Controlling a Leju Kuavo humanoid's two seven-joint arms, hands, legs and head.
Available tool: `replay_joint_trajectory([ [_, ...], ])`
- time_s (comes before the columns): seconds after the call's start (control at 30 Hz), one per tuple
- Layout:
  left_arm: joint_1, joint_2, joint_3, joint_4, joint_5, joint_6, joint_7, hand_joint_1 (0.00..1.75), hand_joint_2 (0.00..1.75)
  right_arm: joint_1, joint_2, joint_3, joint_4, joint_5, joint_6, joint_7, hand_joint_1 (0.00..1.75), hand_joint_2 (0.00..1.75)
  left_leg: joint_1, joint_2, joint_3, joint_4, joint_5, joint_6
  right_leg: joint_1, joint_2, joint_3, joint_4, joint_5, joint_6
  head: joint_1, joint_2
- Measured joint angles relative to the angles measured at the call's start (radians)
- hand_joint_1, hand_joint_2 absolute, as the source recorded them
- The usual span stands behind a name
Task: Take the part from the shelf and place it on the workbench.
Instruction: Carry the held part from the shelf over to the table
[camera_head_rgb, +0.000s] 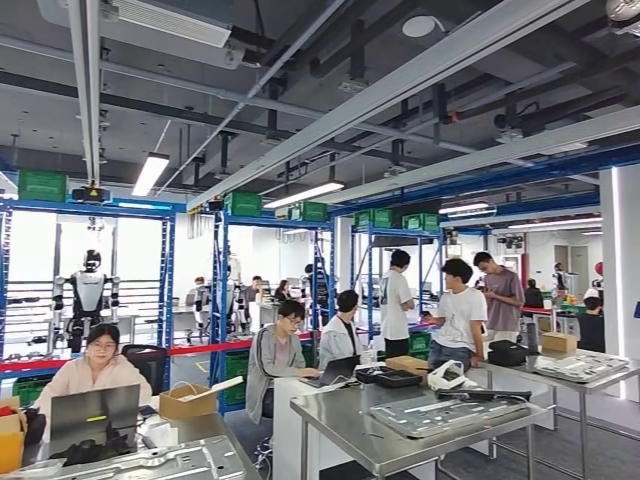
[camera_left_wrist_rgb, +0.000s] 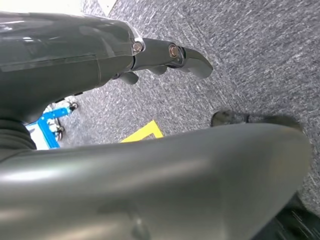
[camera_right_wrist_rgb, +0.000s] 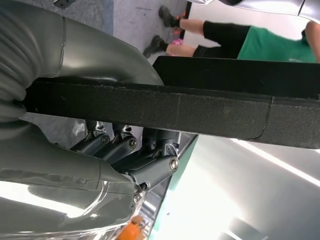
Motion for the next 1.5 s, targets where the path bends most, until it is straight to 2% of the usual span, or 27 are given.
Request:
replay_joint_trajectory([
  [0.07,-0.003,0.0,0.0,-0.001,0.0,-0.001,0.0,0.0,1.75,-0.001,-0.001,0.0,0.001,-0.001,0.0,0.0,1.75,1.75,-0.003,0.032,0.043,-0.09,0.027,0.007,0.004,-0.014,-0.001,0.01,-0.009,0.014,0.0,0.0],
  [0.1,-0.003,-0.001,0.0,-0.001,0.0,-0.001,0.0,0.0,1.75,-0.001,-0.001,0.0,0.002,-0.001,0.0,0.0,1.75,1.75,-0.007,0.039,0.046,-0.101,0.025,0.015,0.007,-0.021,-0.002,0.013,-0.011,0.019,-0.001,0.0],
  [0.17,0.0,0.0,-0.001,-0.001,0.0,-0.002,0.0,0.0,1.75,-0.001,-0.002,-0.001,0.004,-0.003,0.0,0.0,1.75,1.75,-0.011,0.024,0.043,-0.102,0.026,0.033,0.005,-0.033,0.001,0.014,-0.015,0.027,-0.001,0.0],
  [0.23,0.001,0.001,-0.001,-0.001,0.0,-0.004,0.0,0.0,1.75,-0.002,-0.002,-0.001,0.004,-0.005,0.0,0.0,1.75,1.75,-0.012,0.007,0.043,-0.104,0.028,0.047,-0.002,-0.012,-0.007,0.044,-0.042,0.034,-0.001,0.0],
  [0.3,-0.002,0.002,-0.002,-0.001,0.0,-0.005,0.0,0.0,1.75,-0.002,-0.004,-0.001,0.005,-0.007,0.0,0.0,1.75,1.75,-0.013,-0.011,0.043,-0.104,0.03,0.057,-0.005,0.03,-0.054,0.151,-0.103,0.036,-0.002,0.0],
  [0.37,-0.004,0.003,-0.003,-0.001,0.0,-0.006,-0.001,0.0,1.75,0.0,-0.007,-0.001,0.007,-0.009,0.0,0.0,1.75,1.75,-0.018,-0.031,0.044,-0.104,0.03,0.062,-0.005,0.047,-0.121,0.285,-0.152,0.034,-0.002,0.0],
  [0.4,-0.003,0.003,-0.004,-0.001,0.0,-0.006,-0.001,0.0,1.75,0.001,-0.008,-0.001,0.008,-0.01,0.0,0.0,1.75,1.75,-0.021,-0.042,0.044,-0.104,0.03,0.063,-0.004,0.05,-0.139,0.317,-0.152,0.03,-0.002,0.0],
  [0.43,-0.003,0.003,-0.005,-0.001,0.0,-0.006,-0.001,0.0,1.75,0.002,-0.008,-0.001,0.009,-0.012,0.0,0.0,1.75,1.75,-0.024,-0.053,0.045,-0.104,0.03,0.064,-0.002,0.053,-0.139,0.308,-0.133,0.025,-0.002,0.0],
  [0.5,-0.002,0.002,-0.008,-0.001,0.0,-0.008,-0.001,0.0,1.75,0.001,-0.009,-0.002,0.01,-0.015,0.0,0.0,1.75,1.75,-0.026,-0.075,0.048,-0.104,0.031,0.064,0.006,0.074,-0.09,0.185,-0.054,0.009,-0.002,0.0],
  [0.57,-0.004,0.0,-0.01,-0.001,0.0,-0.009,-0.001,0.0,1.75,0.0,-0.009,-0.003,0.01,-0.018,0.0,-0.001,1.75,1.75,-0.025,-0.095,0.047,-0.104,0.032,0.062,0.012,0.109,-0.038,0.064,-0.002,-0.005,-0.001,0.0],
  [0.6,-0.003,-0.001,-0.011,-0.001,0.0,-0.01,-0.001,0.0,1.75,-0.001,-0.01,-0.004,0.01,-0.022,0.001,-0.001,1.75,1.75,-0.023,-0.102,0.045,-0.105,0.033,0.059,0.014,0.119,-0.026,0.037,0.005,-0.009,-0.001,0.0],
  [0.67,0.0,-0.002,-0.013,-0.001,0.0,-0.01,-0.001,0.0,1.75,-0.002,-0.008,-0.006,0.011,-0.033,0.004,-0.003,1.75,1.75,-0.02,-0.115,0.041,-0.108,0.038,0.051,0.014,0.113,-0.021,0.021,0.004,-0.012,-0.001,0.0],
  [0.7,0.002,-0.001,-0.014,-0.001,0.0,-0.011,-0.001,0.0,1.75,-0.002,-0.006,-0.008,0.011,-0.04,0.007,-0.004,1.75,1.75,-0.021,-0.113,0.039,-0.109,0.037,0.046,0.011,0.106,-0.018,0.011,0.007,-0.013,-0.001,0.0],
  [0.77,0.001,-0.001,-0.017,-0.001,0.0,-0.011,-0.001,0.0,1.75,-0.002,-0.001,-0.011,0.011,-0.048,0.011,-0.005,1.75,1.75,-0.026,-0.085,0.021,-0.071,0.005,0.038,0.004,0.092,-0.01,-0.009,0.017,-0.014,-0.001,0.0],
  [0.83,-0.003,-0.001,-0.018,-0.001,0.0,-0.011,-0.001,0.0,1.75,0.0,0.001,-0.011,0.012,-0.05,0.013,-0.005,1.75,1.75,-0.023,-0.048,-0.027,0.04,-0.059,0.028,0.002,0.078,-0.008,-0.017,0.021,-0.015,-0.001,0.0],
  [0.9,-0.004,0.0,-0.018,-0.001,0.0,-0.011,-0.001,0.0,1.75,0.003,0.002,-0.011,0.013,-0.05,0.016,-0.004,1.75,1.75,-0.016,-0.037,-0.069,0.137,-0.091,0.018,0.001,0.065,-0.008,-0.016,0.02,-0.014,-0.001,0.0],
  [0.93,-0.004,0.0,-0.019,-0.001,0.0,-0.011,-0.001,0.0,1.75,0.004,0.002,-0.011,0.014,-0.05,0.017,-0.004,1.75,1.75,-0.012,-0.035,-0.068,0.137,-0.082,0.013,0.0,0.061,-0.008,-0.015,0.019,-0.012,-0.001,0.0],
  [0.97,-0.003,0.0,-0.019,-0.001,0.0,-0.011,-0.001,0.0,1.75,0.004,0.003,-0.011,0.014,-0.049,0.018,-0.003,1.75,1.75,-0.007,-0.032,-0.046,0.099,-0.055,0.008,-0.002,0.058,-0.008,-0.013,0.017,-0.009,-0.001,0.0],
  [1.03,-0.004,0.001,-0.019,-0.001,0.0,-0.011,-0.001,0.0,1.75,0.003,0.007,-0.011,0.013,-0.049,0.018,-0.002,1.75,1.75,0.0,-0.025,0.023,-0.031,0.003,-0.001,-0.003,0.055,-0.008,-0.004,0.01,0.003,-0.001,0.0],
  [1.1,-0.005,0.001,-0.019,-0.001,0.0,-0.011,-0.001,0.0,1.75,0.003,0.01,-0.011,0.013,-0.047,0.018,-0.001,1.75,1.75,-0.001,-0.023,0.061,-0.105,0.022,0.007,-0.002,0.054,-0.013,0.007,0.004,0.015,-0.002,0.0],
  [1.23,-0.003,0.002,-0.022,-0.001,0.0,-0.012,-0.001,0.0,1.75,0.002,0.014,-0.011,0.013,-0.042,0.018,0.0,1.75,1.75,-0.007,-0.025,0.061,-0.111,0.019,0.041,-0.007,0.053,-0.02,0.025,-0.011,0.032,-0.002,0.0],
  [1.3,-0.004,0.002,-0.024,-0.001,0.0,-0.012,-0.001,0.0,1.75,0.002,0.014,-0.011,0.013,-0.039,0.018,0.0,1.75,1.75,-0.008,-0.025,0.061,-0.112,0.021,0.052,-0.009,0.054,-0.053,0.103,-0.06,0.037,-0.002,0.0],
  [1.37,-0.004,0.002,-0.026,-0.001,0.0,-0.011,-0.001,0.0,1.75,0.003,0.014,-0.011,0.013,-0.037,0.018,0.0,1.75,1.75,-0.012,-0.025,0.061,-0.112,0.02,0.058,-0.009,0.054,-0.116,0.238,-0.118,0.037,-0.002,0.0],
  [1.4,-0.004,0.002,-0.026,-0.001,0.0,-0.011,-0.001,0.0,1.75,0.004,0.014,-0.011,0.013,-0.037,0.018,0.0,1.75,1.75,-0.015,-0.025,0.062,-0.112,0.019,0.06,-0.008,0.054,-0.142,0.287,-0.13,0.036,-0.002,0.0],
  [1.43,-0.003,0.003,-0.027,-0.001,0.0,-0.011,-0.001,0.0,1.75,0.005,0.014,-0.011,0.013,-0.036,0.019,0.001,1.75,1.75,-0.018,-0.026,0.063,-0.112,0.018,0.061,-0.007,0.054,-0.151,0.303,-0.123,0.032,-0.002,0.0],
  [1.47,-0.003,0.003,-0.027,-0.001,0.0,-0.011,-0.002,0.0,1.75,0.005,0.014,-0.011,0.013,-0.035,0.019,0.001,1.75,1.75,-0.021,-0.027,0.065,-0.112,0.017,0.063,-0.005,0.055,-0.142,0.278,-0.097,0.027,-0.002,0.0],
  [1.5,-0.004,0.003,-0.027,-0.001,0.0,-0.012,-0.002,0.0,1.75,0.005,0.014,-0.012,0.013,-0.035,0.019,0.001,1.75,1.75,-0.023,-0.028,0.067,-0.112,0.016,0.064,-0.001,0.056,-0.116,0.217,-0.059,0.019,-0.002,0.0],
])
